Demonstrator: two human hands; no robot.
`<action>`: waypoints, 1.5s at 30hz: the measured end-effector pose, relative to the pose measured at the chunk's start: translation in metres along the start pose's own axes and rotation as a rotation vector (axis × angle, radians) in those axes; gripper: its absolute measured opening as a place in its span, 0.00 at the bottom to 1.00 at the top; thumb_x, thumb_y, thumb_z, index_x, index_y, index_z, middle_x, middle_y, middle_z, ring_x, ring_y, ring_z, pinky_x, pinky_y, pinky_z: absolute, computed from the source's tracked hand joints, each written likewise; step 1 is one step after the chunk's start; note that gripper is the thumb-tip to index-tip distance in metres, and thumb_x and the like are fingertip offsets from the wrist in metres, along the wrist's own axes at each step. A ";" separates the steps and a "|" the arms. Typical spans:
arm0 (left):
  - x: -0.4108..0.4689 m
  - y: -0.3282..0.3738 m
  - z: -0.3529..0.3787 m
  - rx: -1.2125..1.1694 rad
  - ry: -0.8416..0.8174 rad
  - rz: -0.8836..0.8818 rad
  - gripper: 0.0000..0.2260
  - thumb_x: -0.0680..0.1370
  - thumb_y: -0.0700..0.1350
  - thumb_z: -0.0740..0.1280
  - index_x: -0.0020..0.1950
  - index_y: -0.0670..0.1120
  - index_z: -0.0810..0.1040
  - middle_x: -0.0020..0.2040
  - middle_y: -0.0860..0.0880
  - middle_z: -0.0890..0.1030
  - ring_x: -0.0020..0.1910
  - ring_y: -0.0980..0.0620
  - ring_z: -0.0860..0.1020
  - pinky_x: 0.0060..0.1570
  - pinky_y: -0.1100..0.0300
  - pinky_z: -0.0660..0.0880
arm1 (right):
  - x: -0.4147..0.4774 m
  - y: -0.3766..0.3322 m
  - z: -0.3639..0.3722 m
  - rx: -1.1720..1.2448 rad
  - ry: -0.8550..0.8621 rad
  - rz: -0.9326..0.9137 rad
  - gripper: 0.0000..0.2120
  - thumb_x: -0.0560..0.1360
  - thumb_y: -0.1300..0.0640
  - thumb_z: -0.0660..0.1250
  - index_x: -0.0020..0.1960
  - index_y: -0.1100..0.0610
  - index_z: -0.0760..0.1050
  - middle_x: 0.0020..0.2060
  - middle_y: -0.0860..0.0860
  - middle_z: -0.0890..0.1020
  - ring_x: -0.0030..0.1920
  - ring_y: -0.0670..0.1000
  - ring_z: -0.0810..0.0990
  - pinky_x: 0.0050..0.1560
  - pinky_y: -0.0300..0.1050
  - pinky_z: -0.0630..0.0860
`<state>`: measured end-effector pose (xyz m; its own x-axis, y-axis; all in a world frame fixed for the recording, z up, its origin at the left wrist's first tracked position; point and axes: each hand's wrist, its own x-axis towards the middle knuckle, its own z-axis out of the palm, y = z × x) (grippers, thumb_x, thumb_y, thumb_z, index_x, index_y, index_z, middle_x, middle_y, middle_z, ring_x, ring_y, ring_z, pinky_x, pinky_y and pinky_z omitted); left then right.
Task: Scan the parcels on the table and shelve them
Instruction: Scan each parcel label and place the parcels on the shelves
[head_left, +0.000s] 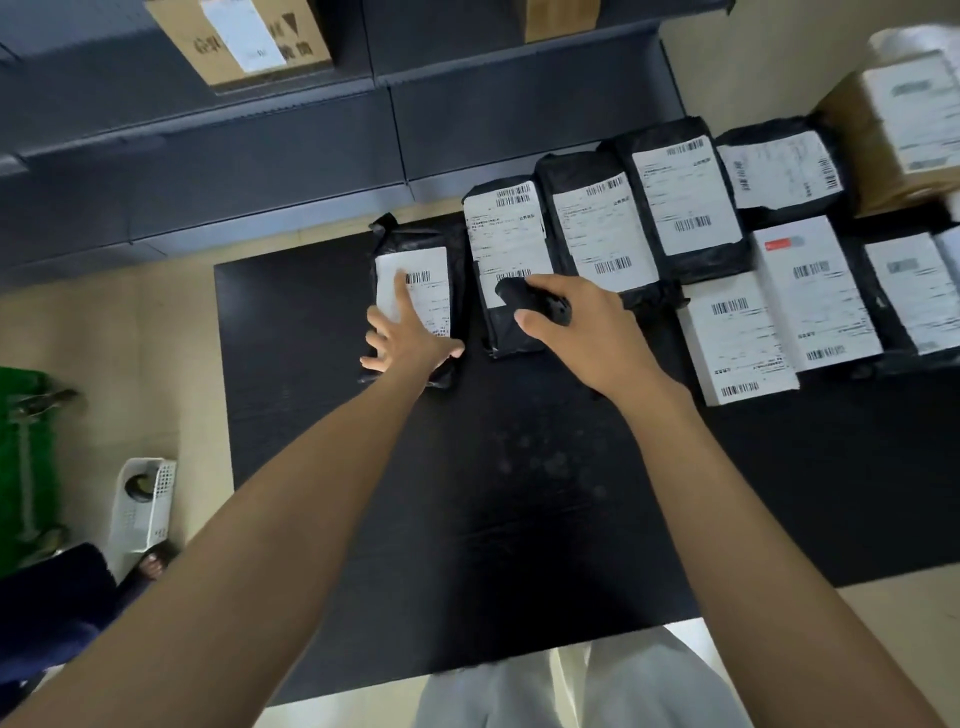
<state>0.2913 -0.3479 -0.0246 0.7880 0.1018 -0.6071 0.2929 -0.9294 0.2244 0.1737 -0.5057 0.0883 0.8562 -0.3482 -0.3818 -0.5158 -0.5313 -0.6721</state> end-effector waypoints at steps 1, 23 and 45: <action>-0.001 -0.003 -0.002 0.007 0.019 0.017 0.56 0.65 0.49 0.79 0.75 0.69 0.39 0.77 0.45 0.50 0.71 0.40 0.60 0.70 0.38 0.57 | -0.001 -0.002 -0.001 -0.003 0.004 -0.007 0.25 0.79 0.44 0.67 0.74 0.48 0.70 0.70 0.48 0.75 0.69 0.51 0.73 0.68 0.53 0.72; -0.084 0.021 -0.218 0.346 0.785 0.767 0.61 0.62 0.51 0.81 0.80 0.52 0.39 0.77 0.44 0.55 0.75 0.41 0.57 0.72 0.38 0.55 | -0.078 -0.129 -0.087 0.039 0.251 -0.301 0.23 0.77 0.42 0.67 0.72 0.42 0.72 0.69 0.45 0.76 0.70 0.51 0.72 0.66 0.47 0.67; -0.135 0.017 -0.248 0.415 0.923 0.857 0.64 0.58 0.53 0.83 0.81 0.52 0.40 0.75 0.46 0.58 0.70 0.43 0.62 0.70 0.41 0.58 | -0.131 -0.156 -0.088 0.107 0.253 -0.328 0.22 0.80 0.45 0.66 0.73 0.45 0.72 0.73 0.49 0.72 0.74 0.55 0.68 0.70 0.53 0.65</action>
<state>0.3239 -0.2899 0.2501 0.7642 -0.5189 0.3831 -0.5345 -0.8419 -0.0740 0.1391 -0.4450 0.2997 0.9329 -0.3596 0.0214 -0.2000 -0.5666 -0.7994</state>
